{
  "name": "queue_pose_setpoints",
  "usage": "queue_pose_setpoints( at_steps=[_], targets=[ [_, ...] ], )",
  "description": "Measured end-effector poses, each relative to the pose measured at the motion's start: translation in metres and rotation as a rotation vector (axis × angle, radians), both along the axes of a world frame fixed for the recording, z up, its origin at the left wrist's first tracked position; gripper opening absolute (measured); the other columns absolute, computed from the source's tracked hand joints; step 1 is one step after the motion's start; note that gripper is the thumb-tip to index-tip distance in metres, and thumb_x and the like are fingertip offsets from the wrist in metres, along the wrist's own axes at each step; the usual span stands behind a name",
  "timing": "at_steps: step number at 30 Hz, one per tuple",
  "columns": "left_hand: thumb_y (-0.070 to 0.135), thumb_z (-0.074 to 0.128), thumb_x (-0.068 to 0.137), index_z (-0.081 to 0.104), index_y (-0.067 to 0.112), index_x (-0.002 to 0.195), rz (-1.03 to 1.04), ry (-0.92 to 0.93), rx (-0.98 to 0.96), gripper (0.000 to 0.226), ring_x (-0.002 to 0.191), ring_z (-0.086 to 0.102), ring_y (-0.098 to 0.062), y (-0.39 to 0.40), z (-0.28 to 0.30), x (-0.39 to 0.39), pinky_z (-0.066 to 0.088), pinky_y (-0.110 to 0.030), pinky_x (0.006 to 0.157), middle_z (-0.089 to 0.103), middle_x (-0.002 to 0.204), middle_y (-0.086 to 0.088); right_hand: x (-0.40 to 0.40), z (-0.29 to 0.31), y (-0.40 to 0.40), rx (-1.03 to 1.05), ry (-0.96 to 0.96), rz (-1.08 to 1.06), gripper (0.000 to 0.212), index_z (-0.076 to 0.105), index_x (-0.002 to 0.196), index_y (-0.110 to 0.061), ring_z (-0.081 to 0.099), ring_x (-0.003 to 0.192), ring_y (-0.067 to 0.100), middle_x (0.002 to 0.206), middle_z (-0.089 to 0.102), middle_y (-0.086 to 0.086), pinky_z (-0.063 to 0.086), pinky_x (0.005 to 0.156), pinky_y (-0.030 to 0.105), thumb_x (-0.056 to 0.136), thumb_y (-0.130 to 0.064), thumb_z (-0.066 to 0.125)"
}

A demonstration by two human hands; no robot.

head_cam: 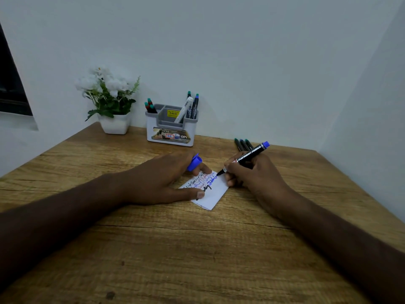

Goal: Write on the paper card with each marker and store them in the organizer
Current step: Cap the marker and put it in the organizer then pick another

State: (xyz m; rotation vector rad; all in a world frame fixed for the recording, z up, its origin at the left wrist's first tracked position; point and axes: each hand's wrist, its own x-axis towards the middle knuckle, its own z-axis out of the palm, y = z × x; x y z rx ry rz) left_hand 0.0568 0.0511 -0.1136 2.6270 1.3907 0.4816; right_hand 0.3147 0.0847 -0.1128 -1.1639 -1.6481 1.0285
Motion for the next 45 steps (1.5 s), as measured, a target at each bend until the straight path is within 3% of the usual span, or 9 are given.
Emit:
queue_pose_setpoints(
  at_steps=[6, 10, 14, 18, 22, 32, 36, 41, 45],
  targets=[
    [0.086, 0.049, 0.087, 0.044, 0.039, 0.148, 0.002, 0.007, -0.012, 0.076, 0.114, 0.054, 0.001, -0.001, 0.0, -0.001, 0.053, -0.034, 0.093, 0.053, 0.131, 0.022, -0.001, 0.002, -0.002, -0.029, 0.044, -0.031, 0.01, 0.071, 0.098, 0.004, 0.073, 0.063, 0.019, 0.076, 0.078, 0.012, 0.056, 0.058, 0.021, 0.096, -0.006, 0.069],
    [0.086, 0.047, 0.087, 0.045, 0.04, 0.147, 0.003, -0.001, -0.014, 0.076, 0.116, 0.054, 0.0, -0.001, 0.0, -0.001, 0.053, -0.035, 0.094, 0.054, 0.132, 0.022, 0.002, -0.001, 0.0, 0.134, -0.006, -0.175, 0.005, 0.076, 0.095, -0.013, 0.08, 0.074, 0.021, 0.079, 0.081, 0.007, 0.065, 0.081, 0.04, 0.093, -0.011, 0.072],
    [0.079, 0.053, 0.091, 0.043, 0.045, 0.128, 0.002, 0.002, -0.01, 0.051, 0.105, 0.05, 0.012, -0.005, 0.003, 0.001, 0.041, -0.019, 0.08, 0.049, 0.115, 0.032, 0.006, 0.01, -0.005, 0.098, 0.296, -0.073, 0.01, 0.075, 0.095, -0.006, 0.079, 0.082, 0.029, 0.091, 0.081, 0.017, 0.065, 0.081, 0.04, 0.092, 0.003, 0.071],
    [0.077, 0.05, 0.092, 0.045, 0.044, 0.12, 0.004, 0.037, 0.002, 0.044, 0.1, 0.047, 0.013, -0.006, 0.004, 0.002, 0.037, -0.017, 0.075, 0.046, 0.107, 0.034, -0.002, 0.014, -0.018, -0.055, 0.486, 0.128, 0.016, 0.072, 0.098, 0.003, 0.078, 0.084, 0.029, 0.094, 0.078, 0.022, 0.067, 0.076, 0.035, 0.099, 0.007, 0.056],
    [0.075, 0.049, 0.096, 0.05, 0.04, 0.112, -0.015, 0.052, 0.038, 0.039, 0.095, 0.049, 0.004, -0.006, 0.004, 0.002, 0.039, -0.023, 0.074, 0.052, 0.104, 0.022, -0.006, 0.014, -0.024, -0.023, 0.42, 0.158, 0.017, 0.069, 0.109, 0.013, 0.078, 0.079, 0.03, 0.092, 0.078, 0.026, 0.067, 0.072, 0.034, 0.101, 0.006, 0.056],
    [0.074, 0.048, 0.096, 0.046, 0.042, 0.102, -0.007, 0.097, 0.042, 0.033, 0.09, 0.049, 0.001, -0.01, 0.008, 0.005, 0.043, -0.027, 0.073, 0.05, 0.099, 0.023, -0.007, 0.013, -0.026, 0.007, 0.35, 0.153, 0.013, 0.075, 0.107, 0.002, 0.078, 0.081, 0.031, 0.09, 0.08, 0.021, 0.067, 0.077, 0.037, 0.097, 0.004, 0.068],
    [0.063, 0.039, 0.106, 0.048, 0.037, 0.105, 0.008, 0.106, 0.065, 0.027, 0.086, 0.05, -0.004, -0.013, 0.011, 0.007, 0.048, -0.033, 0.075, 0.052, 0.094, 0.017, -0.008, 0.013, -0.029, 0.05, 0.268, 0.193, 0.015, 0.078, 0.107, -0.001, 0.08, 0.084, 0.029, 0.094, 0.082, 0.019, 0.067, 0.08, 0.036, 0.092, 0.001, 0.075],
    [0.067, 0.011, 0.103, 0.051, 0.032, 0.121, 0.103, 0.171, 0.077, 0.056, 0.09, 0.053, -0.008, -0.016, 0.01, 0.008, 0.051, -0.039, 0.08, 0.057, 0.102, 0.012, -0.012, 0.01, -0.031, 0.046, 0.218, 0.161, 0.016, 0.08, 0.103, -0.003, 0.08, 0.083, 0.028, 0.091, 0.083, 0.018, 0.068, 0.083, 0.037, 0.089, -0.011, 0.081],
    [0.057, 0.02, 0.109, 0.05, 0.032, 0.12, 0.146, 0.225, 0.072, 0.04, 0.091, 0.051, -0.008, -0.017, 0.011, 0.012, 0.049, -0.038, 0.08, 0.056, 0.105, 0.011, -0.018, 0.007, -0.029, 0.005, 0.233, 0.138, 0.013, 0.08, 0.098, -0.002, 0.079, 0.081, 0.027, 0.089, 0.082, 0.019, 0.067, 0.083, 0.036, 0.09, -0.011, 0.082]
  ],
)
